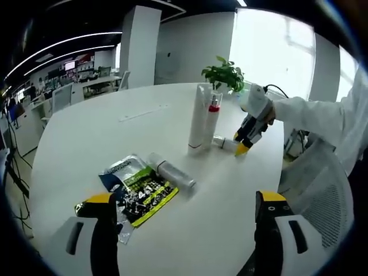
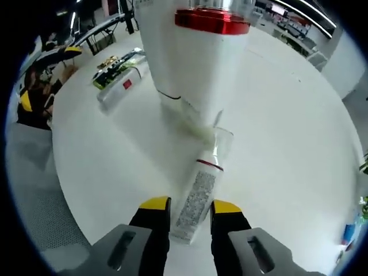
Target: Arrange the skincare products in the storage area until every visible bottle or jar stands upright without overlapping.
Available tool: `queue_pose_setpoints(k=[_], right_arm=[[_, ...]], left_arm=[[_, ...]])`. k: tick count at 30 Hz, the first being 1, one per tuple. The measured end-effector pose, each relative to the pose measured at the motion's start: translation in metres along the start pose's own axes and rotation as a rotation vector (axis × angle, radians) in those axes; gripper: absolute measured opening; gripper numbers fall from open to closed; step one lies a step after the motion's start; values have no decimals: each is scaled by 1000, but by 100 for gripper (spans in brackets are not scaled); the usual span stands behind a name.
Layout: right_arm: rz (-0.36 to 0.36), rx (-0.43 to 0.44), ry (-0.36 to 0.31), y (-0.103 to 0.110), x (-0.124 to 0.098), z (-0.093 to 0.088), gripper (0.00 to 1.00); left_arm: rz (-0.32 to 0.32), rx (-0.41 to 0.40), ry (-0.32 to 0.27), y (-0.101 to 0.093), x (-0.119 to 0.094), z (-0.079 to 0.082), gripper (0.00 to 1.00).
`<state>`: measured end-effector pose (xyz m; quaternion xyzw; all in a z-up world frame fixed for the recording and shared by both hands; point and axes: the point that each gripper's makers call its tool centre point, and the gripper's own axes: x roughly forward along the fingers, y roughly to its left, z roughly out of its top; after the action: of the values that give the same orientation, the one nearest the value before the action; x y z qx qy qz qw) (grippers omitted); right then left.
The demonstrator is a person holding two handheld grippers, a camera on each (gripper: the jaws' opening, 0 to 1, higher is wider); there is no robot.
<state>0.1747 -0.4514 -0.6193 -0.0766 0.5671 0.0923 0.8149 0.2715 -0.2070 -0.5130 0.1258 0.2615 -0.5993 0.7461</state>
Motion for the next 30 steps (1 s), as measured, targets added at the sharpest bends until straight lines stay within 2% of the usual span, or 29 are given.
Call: queue_pose_setpoints(k=[2,5,12,18,22,26,30], right_arm=[[0,-14,3,0,0,0,20],[-10,37,-23,-3,0,0,18],[-21,69,-47,-4,0,-3,16],[-30,104,-39,-6,0,-6,14],[-37,122,-58,-5,-1,-8,13],[-16,182,-140,-4,-1,-7,12],[-43,214,-196,1,-6,-12,12]], left_arm=[[-2,1,1,-3,1,0,93],[-12,2,5,-7,4,0,93],[-42,14,6,-19,9,5,92],[-96,3,-15,-40,17,13,90],[-114,7,-19,-53,24,16,88],[-146,-9,-45,-62,27,22,86],[-161,-16,-44,-66,31,22,83]])
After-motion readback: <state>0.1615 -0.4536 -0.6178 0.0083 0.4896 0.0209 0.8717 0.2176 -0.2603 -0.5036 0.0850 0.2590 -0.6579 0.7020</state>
